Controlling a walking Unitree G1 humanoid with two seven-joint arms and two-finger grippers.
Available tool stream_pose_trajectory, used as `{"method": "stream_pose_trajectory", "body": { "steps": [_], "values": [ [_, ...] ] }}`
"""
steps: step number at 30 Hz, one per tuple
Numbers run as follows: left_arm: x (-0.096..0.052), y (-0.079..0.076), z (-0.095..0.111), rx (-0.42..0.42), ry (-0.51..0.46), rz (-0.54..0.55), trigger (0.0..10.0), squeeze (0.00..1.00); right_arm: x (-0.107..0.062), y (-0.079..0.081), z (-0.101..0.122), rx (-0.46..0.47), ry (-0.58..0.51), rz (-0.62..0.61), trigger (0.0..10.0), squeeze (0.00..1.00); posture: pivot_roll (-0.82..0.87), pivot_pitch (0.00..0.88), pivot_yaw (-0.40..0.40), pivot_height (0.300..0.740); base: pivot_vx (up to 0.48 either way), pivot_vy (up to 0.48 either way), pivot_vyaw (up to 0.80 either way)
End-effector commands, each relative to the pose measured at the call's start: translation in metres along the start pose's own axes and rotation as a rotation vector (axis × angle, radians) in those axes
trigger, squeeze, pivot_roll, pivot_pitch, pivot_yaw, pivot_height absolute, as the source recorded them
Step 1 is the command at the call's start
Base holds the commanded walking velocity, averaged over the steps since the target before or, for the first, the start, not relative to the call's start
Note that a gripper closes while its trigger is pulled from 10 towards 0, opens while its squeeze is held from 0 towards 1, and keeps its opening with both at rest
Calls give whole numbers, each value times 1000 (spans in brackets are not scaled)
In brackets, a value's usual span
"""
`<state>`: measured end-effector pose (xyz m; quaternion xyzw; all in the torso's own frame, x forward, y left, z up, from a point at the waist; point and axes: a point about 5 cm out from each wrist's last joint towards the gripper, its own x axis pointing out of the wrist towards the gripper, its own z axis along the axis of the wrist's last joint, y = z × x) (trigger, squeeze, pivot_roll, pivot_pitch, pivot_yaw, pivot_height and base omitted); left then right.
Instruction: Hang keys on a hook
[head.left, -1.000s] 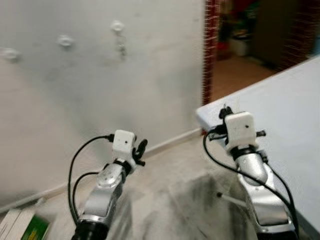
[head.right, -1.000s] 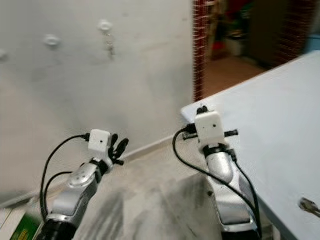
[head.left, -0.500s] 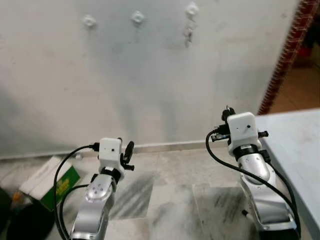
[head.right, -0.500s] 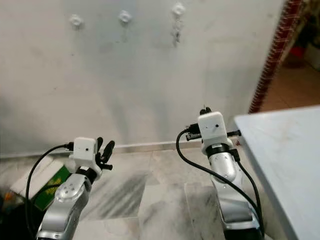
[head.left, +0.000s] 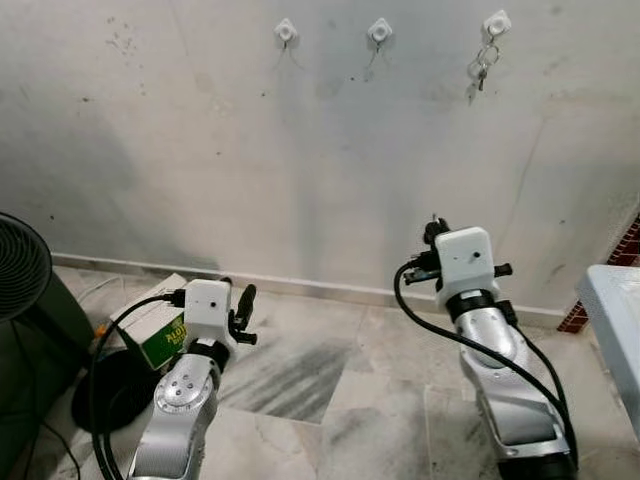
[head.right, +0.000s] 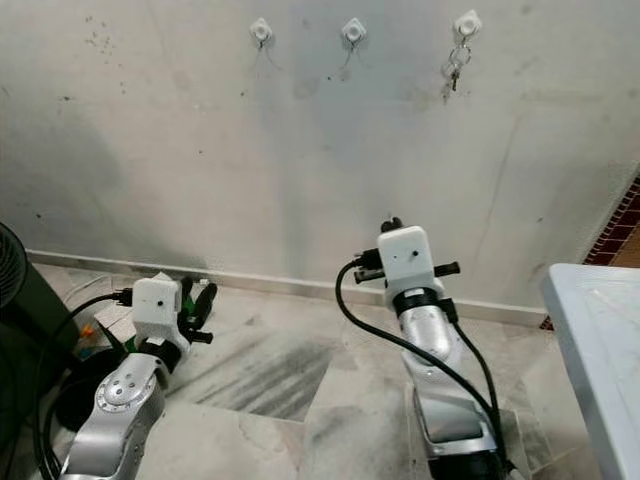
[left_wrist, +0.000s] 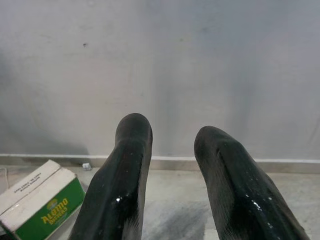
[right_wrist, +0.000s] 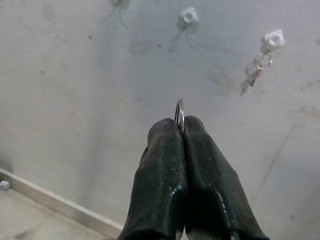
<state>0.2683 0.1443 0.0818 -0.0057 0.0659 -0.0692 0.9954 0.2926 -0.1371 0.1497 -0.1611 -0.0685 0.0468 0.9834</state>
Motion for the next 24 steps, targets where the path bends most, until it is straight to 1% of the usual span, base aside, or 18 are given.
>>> {"method": "stream_pose_trajectory", "body": {
  "steps": [1,8,12,16,19,21,24],
  "values": [
    [3,-2,7,11,-18,-9,10000,0,1,0,3,-9,-16,-7,10000,0,-38,0,106,740,0,0,0],
    [8,-5,9,13,-17,-25,10000,0,1,-1,2,1,-14,-20,10000,0,-44,0,115,740,0,0,508],
    [11,-5,11,13,-20,-26,10000,0,0,1,-1,-4,-12,-19,10000,0,-42,0,121,740,0,0,0],
    [14,-5,13,12,-29,-24,10000,0,1,5,2,-5,-20,-4,10000,0,-42,0,121,740,0,0,720],
    [13,-5,13,1,-28,-19,10000,0,2,4,3,-4,-24,-4,10000,0,-46,0,115,740,0,0,698],
    [13,-6,12,-9,-24,-22,10000,0,3,0,1,0,-16,-20,10000,0,-44,0,116,740,0,0,0],
    [14,-5,13,-32,-22,-35,10000,0,3,-1,0,0,-14,-26,10000,0,-44,0,116,740,0,0,0]
  ]
}}
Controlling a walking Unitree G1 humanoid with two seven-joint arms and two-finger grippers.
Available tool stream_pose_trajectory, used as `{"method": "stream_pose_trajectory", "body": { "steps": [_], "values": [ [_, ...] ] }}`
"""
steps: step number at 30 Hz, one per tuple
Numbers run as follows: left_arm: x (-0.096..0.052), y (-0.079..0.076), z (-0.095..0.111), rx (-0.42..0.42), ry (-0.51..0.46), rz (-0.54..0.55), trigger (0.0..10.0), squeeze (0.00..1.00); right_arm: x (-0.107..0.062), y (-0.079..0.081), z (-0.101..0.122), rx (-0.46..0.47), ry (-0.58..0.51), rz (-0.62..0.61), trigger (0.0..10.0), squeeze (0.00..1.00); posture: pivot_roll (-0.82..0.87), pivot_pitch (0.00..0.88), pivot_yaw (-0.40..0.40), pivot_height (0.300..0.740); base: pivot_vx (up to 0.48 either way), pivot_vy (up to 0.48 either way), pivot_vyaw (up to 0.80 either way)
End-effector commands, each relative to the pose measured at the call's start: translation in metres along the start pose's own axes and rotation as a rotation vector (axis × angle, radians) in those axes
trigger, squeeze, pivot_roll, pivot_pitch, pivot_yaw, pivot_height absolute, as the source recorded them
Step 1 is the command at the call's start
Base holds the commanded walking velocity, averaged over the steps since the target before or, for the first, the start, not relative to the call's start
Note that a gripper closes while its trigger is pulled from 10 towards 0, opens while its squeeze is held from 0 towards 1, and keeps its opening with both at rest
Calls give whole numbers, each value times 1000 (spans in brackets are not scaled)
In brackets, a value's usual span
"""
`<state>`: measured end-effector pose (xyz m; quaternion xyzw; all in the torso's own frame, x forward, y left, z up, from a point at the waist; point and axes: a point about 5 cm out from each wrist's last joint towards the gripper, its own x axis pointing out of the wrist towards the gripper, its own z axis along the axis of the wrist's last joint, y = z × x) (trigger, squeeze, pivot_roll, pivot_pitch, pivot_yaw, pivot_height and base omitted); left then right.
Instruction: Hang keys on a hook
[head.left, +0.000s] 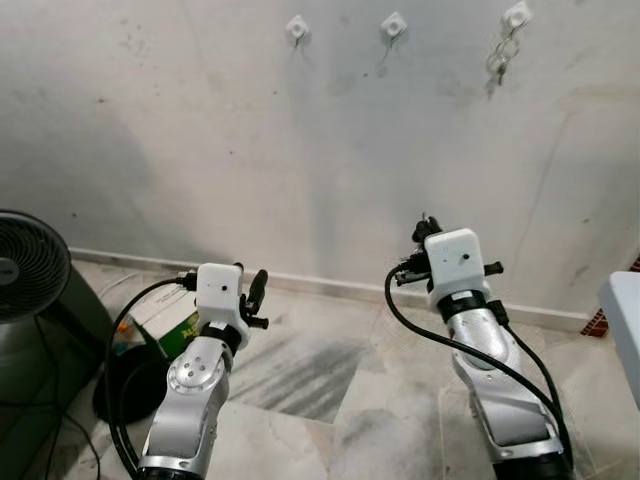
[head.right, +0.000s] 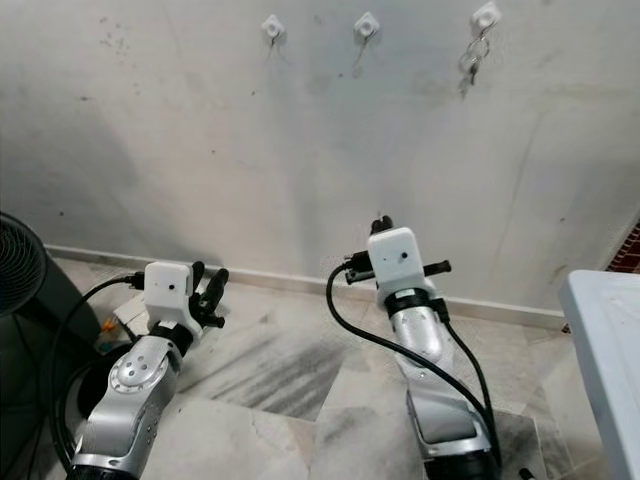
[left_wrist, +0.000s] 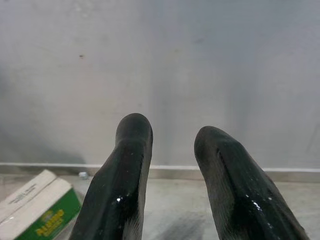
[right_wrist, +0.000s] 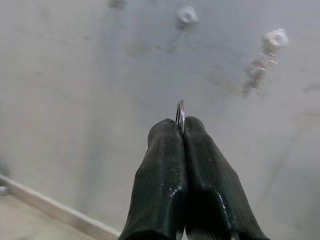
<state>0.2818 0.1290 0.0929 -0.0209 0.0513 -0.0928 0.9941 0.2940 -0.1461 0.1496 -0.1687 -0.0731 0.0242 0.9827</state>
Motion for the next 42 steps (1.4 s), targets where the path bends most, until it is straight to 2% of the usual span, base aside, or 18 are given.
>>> {"method": "stream_pose_trajectory", "body": {
  "steps": [1,5,12,42],
  "values": [
    [0,8,1,-13,8,9,10000,0,2,7,3,20,-13,17,10000,0,-44,0,116,740,0,0,0],
    [-1,12,1,-58,5,7,10000,0,0,7,4,22,-17,20,10000,0,-48,0,118,740,0,0,0],
    [-1,11,2,-82,0,-10,10000,0,0,7,3,23,-18,23,10000,0,-50,0,117,740,0,0,0],
    [-3,5,-9,-98,57,-62,10000,0,-1,9,3,14,-23,44,10000,0,-59,0,115,740,332,0,0]
  ]
}}
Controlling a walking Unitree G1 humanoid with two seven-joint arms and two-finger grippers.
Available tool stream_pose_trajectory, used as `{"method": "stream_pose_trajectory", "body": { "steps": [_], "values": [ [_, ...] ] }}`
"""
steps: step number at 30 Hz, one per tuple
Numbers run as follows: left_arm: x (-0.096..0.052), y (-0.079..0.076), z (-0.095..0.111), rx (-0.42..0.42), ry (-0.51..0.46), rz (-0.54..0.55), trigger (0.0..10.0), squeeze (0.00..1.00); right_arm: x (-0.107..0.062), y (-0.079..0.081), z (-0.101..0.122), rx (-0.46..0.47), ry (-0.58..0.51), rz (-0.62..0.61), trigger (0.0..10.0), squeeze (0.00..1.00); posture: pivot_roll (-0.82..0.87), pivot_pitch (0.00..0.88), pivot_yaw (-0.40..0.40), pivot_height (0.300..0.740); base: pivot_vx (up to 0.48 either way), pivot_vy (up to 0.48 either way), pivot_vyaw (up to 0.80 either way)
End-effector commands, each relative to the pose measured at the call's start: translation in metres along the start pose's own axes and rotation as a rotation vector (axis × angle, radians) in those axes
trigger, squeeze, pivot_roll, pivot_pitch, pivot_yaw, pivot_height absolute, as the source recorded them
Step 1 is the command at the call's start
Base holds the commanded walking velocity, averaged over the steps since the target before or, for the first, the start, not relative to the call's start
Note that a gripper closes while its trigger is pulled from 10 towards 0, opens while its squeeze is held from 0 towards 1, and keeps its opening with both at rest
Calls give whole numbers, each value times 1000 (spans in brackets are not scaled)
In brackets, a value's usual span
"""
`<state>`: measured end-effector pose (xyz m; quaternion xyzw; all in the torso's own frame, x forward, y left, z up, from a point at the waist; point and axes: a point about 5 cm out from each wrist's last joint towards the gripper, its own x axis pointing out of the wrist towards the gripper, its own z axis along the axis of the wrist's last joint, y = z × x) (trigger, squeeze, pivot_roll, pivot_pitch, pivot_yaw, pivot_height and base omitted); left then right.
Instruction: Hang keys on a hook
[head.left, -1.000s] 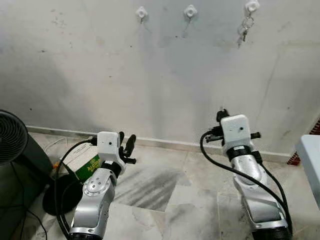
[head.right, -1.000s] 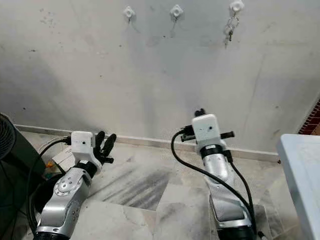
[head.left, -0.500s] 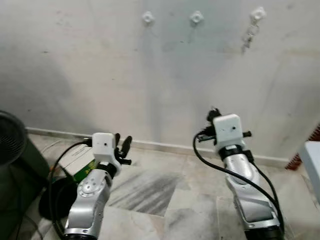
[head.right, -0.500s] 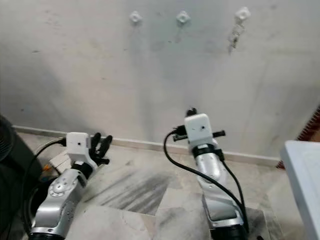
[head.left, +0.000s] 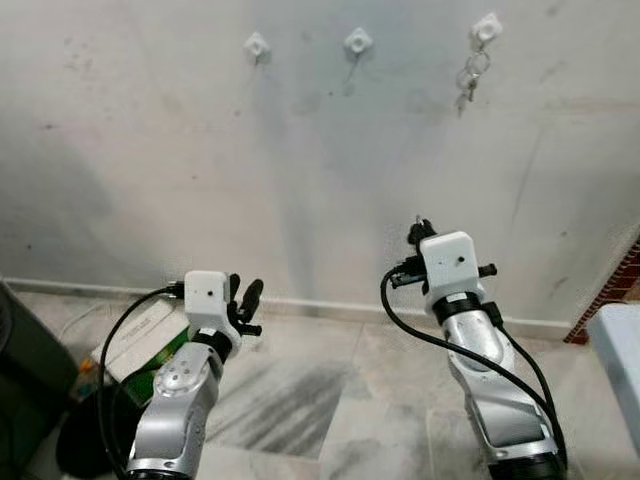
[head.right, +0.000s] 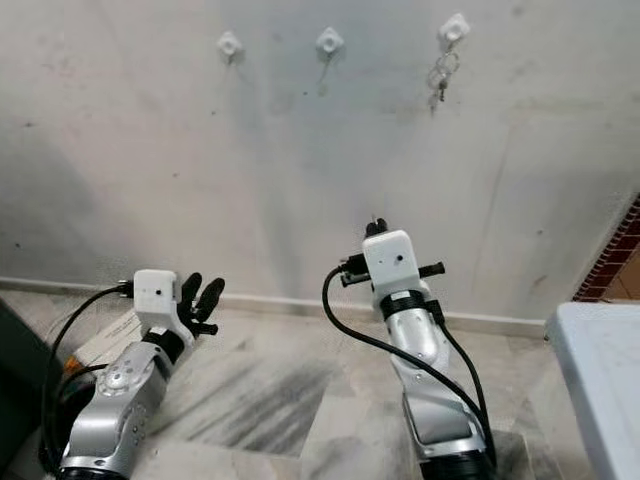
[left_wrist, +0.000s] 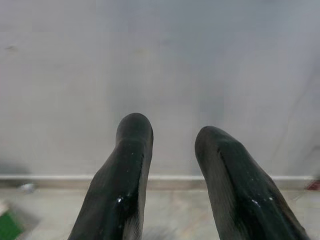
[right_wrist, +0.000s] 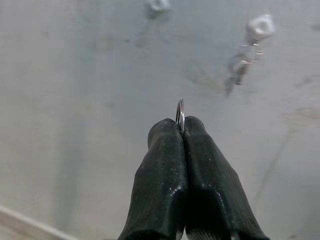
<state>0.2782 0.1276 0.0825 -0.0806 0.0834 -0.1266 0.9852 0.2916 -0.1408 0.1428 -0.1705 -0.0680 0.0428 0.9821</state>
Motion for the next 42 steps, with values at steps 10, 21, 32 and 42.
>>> {"method": "stream_pose_trajectory", "body": {
  "steps": [10,21,32,42],
  "values": [
    [-1,6,3,17,0,8,10000,0,2,3,7,14,-24,9,10000,0,-60,0,115,740,348,174,0],
    [0,5,3,13,3,0,10000,0,3,3,6,15,-20,7,10000,0,-61,0,118,740,325,312,0],
    [1,3,3,22,3,-10,10000,0,2,2,6,14,-19,1,10000,0,-62,0,119,740,332,281,0],
    [2,2,4,37,0,-22,10000,0,3,2,6,9,-18,0,10000,0,-63,0,119,740,430,0,0]
  ]
}}
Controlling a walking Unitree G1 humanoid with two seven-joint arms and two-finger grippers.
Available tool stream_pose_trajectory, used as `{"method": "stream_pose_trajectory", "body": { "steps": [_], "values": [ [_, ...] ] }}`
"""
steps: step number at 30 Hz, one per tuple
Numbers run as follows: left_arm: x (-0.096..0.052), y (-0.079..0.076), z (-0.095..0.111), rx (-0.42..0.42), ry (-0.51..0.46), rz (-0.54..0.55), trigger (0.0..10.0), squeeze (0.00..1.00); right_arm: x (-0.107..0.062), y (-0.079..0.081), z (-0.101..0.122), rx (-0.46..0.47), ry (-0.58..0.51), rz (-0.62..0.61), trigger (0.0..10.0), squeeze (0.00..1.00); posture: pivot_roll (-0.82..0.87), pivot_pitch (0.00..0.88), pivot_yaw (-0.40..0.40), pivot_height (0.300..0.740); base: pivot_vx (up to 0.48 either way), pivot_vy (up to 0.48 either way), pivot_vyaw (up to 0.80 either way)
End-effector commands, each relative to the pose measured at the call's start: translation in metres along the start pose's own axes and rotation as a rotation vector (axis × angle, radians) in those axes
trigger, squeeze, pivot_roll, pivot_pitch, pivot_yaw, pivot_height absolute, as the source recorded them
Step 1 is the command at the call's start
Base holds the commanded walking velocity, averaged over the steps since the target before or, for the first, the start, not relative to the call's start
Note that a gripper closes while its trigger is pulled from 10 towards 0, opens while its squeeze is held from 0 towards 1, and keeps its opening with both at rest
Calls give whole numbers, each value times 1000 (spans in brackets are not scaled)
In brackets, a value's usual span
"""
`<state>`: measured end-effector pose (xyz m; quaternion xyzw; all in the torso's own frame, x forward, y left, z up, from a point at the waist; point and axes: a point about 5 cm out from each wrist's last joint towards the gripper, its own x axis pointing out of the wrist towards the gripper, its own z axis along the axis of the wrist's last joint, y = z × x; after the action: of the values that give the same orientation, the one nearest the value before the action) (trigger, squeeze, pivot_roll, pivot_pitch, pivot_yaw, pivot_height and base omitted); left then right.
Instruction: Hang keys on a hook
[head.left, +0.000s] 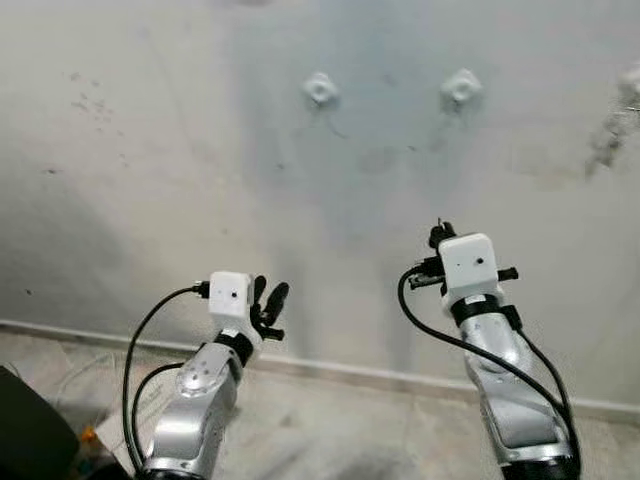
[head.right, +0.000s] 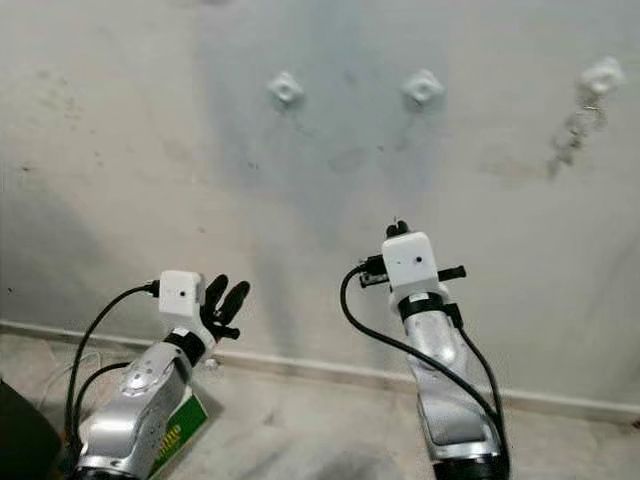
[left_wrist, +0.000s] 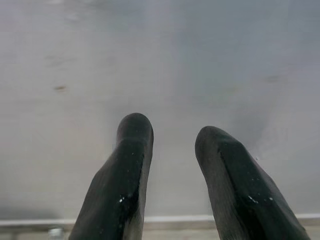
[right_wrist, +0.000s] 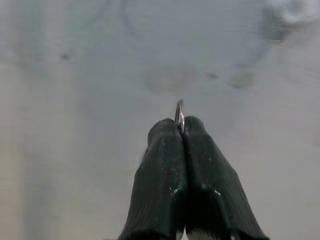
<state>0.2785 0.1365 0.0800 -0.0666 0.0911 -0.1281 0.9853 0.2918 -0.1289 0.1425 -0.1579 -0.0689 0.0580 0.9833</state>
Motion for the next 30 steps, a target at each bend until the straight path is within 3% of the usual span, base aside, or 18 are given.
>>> {"method": "stream_pose_trajectory", "body": {
  "steps": [1,10,14,30],
  "values": [
    [4,-7,5,13,-19,-24,10000,0,1,-10,3,-19,-10,-27,10000,0,-63,0,120,740,465,0,0],
    [3,-8,3,2,-13,-18,10000,0,1,-9,2,-25,-5,-28,10000,0,-61,0,115,740,458,0,0],
    [3,-9,2,-22,-6,-12,10000,0,1,-8,1,-27,-2,-21,10000,0,-59,0,113,740,313,-354,0],
    [1,-10,0,-15,-14,-13,10000,0,2,-8,1,-33,-1,-12,10000,0,-58,0,105,740,0,-28,0]
  ]
}}
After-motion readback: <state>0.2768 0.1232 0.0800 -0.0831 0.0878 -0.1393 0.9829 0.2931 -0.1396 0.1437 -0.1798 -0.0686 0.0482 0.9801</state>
